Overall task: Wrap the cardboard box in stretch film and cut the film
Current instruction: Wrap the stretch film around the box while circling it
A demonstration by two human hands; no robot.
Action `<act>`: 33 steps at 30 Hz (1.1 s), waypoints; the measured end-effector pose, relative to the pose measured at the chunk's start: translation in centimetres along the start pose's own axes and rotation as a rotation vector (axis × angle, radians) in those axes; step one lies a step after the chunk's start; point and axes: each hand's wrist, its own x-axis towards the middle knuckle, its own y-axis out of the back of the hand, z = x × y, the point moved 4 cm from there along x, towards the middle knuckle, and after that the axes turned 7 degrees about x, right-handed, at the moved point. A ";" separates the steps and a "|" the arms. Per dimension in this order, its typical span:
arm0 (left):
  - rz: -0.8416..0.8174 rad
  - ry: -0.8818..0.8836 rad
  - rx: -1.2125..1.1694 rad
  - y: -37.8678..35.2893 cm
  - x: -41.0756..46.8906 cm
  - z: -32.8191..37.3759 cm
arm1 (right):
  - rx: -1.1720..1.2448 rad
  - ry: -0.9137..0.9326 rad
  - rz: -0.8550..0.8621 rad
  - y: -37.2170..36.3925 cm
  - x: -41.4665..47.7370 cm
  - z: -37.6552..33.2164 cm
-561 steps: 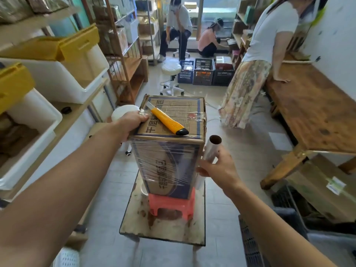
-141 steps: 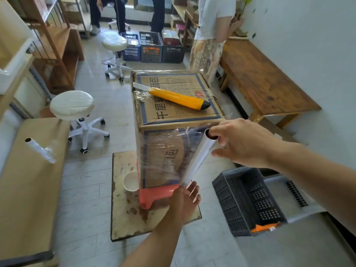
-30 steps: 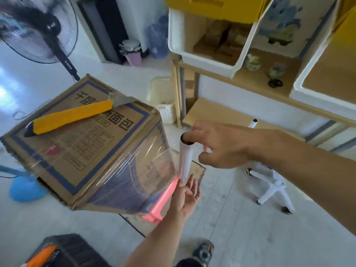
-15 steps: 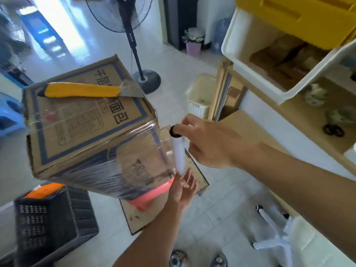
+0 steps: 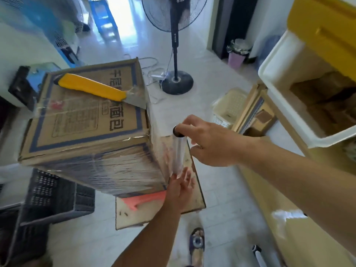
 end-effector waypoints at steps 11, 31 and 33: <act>0.033 -0.108 -0.174 -4.2 5.5 1.9 | -0.107 0.151 -0.107 4.7 7.1 4.1; 0.208 -0.270 -0.417 -9.8 13.5 6.0 | -0.134 0.349 -0.386 10.7 18.2 7.9; 0.204 -0.283 -0.456 -9.8 14.4 6.4 | -0.161 0.382 -0.406 11.1 19.2 8.0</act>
